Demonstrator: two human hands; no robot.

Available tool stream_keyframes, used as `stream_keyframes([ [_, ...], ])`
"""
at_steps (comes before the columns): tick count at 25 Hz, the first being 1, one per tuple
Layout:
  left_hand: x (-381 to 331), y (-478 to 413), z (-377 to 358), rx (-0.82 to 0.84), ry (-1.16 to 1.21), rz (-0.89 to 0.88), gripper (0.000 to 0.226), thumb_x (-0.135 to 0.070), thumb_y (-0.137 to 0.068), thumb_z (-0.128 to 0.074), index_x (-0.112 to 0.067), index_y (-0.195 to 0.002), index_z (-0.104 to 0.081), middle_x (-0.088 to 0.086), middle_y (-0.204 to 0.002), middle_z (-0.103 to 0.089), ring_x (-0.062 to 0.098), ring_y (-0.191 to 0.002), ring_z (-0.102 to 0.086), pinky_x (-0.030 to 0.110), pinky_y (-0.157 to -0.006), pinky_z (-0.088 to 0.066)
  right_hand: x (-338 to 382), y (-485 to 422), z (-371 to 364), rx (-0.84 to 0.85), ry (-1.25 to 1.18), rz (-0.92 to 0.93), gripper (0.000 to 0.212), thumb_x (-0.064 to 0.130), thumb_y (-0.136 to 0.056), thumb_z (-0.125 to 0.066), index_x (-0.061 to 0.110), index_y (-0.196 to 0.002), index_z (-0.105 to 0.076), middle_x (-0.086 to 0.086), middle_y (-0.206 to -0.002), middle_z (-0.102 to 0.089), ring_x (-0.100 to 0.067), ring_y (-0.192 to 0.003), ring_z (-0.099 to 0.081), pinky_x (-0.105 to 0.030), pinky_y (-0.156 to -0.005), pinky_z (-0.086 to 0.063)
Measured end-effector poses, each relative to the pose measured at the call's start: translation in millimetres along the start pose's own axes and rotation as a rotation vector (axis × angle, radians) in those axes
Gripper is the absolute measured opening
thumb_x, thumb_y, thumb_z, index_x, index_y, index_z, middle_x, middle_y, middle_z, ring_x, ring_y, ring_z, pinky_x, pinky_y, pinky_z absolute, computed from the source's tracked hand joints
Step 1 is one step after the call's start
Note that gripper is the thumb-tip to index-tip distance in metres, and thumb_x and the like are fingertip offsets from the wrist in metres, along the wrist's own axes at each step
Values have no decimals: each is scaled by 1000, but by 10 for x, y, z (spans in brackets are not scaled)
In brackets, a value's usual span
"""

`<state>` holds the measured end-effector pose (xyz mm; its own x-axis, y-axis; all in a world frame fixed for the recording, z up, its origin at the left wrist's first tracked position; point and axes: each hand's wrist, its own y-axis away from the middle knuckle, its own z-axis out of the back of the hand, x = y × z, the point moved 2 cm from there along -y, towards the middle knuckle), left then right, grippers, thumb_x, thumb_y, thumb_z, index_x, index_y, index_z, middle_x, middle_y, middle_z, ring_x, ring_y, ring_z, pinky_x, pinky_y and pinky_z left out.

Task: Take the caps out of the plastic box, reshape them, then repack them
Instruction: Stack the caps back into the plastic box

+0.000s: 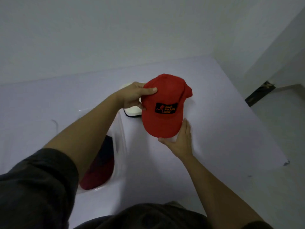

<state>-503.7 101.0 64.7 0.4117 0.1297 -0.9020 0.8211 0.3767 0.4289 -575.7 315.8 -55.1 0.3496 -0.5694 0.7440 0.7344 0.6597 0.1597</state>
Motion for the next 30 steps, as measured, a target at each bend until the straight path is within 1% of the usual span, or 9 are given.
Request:
stream_keyframes([
  [4,-212,639,742,-132,-27,-107,25,-31,-87,-60,-18,-106,-69,4,-110,-70,24,-102,-67,47,-78,-57,455,80,-435,148,47,71,132,67,-57,-73,16,-149,6,-3,-159,2,-20,-146,-1,-39,-118,-9],
  [8,-122,1209,1374,-269,-51,-129,32,-34,-81,-64,-17,-107,-69,4,-114,-69,23,-107,-65,50,-81,-56,1057,162,-955,213,-1,306,116,75,-58,-66,22,-148,-15,1,-155,-23,-17,-141,-22,-39,-116,-22],
  [11,38,1568,1796,-348,-36,-137,38,-39,-73,-67,-20,-106,-70,2,-113,-70,20,-104,-67,47,-78,-57,1412,211,-1351,213,122,503,102,84,-61,-51,19,-138,-36,-2,-140,-44,-21,-130,-39,-43,-109,-33],
  [13,129,1715,2010,-376,-19,-159,38,-40,-73,-67,-21,-106,-70,0,-112,-71,19,-102,-67,45,-76,-57,1558,231,-1514,178,216,559,100,84,-62,-43,15,-133,-42,-6,-133,-50,-25,-125,-43,-42,-108,-34],
  [15,204,1784,2154,-396,-12,-179,34,-40,-71,-68,-24,-100,-72,-2,-106,-73,18,-100,-68,41,-73,-58,1646,249,-1620,288,358,520,109,88,-56,-38,15,-136,-39,-7,-137,-48,-26,-129,-39,-42,-110,-26],
  [19,442,1747,2290,-384,1,-197,35,-41,-68,-70,-22,-99,-73,2,-105,-73,22,-101,-68,41,-78,-58,1695,301,-1778,553,620,464,107,80,-52,-64,17,-134,-38,-4,-133,-50,-27,-127,-42,-48,-112,-21],
  [23,736,1633,2283,-329,-1,-202,47,-47,-65,-74,-19,-102,-73,5,-107,-72,23,-100,-68,37,-81,-58,1717,453,-1696,512,453,522,103,65,-56,-74,19,-138,-33,-1,-133,-46,-22,-123,-43,-45,-113,-21],
  [27,1028,1585,2284,-280,9,-152,50,-48,-64,-75,-16,-101,-73,7,-105,-72,24,-99,-68,37,-83,-57,1680,684,-1589,494,298,570,103,55,-58,-79,18,-140,-29,1,-134,-43,-17,-120,-40,-28,-101,-35],
  [30,1267,1581,2208,-182,27,-55,54,-51,-59,-77,-15,-98,-73,8,-103,-73,24,-95,-70,37,-78,-58,1633,722,-1561,460,313,540,106,59,-59,-77,20,-142,-26,3,-135,-40,-16,-121,-39,-32,-98,-40],
])
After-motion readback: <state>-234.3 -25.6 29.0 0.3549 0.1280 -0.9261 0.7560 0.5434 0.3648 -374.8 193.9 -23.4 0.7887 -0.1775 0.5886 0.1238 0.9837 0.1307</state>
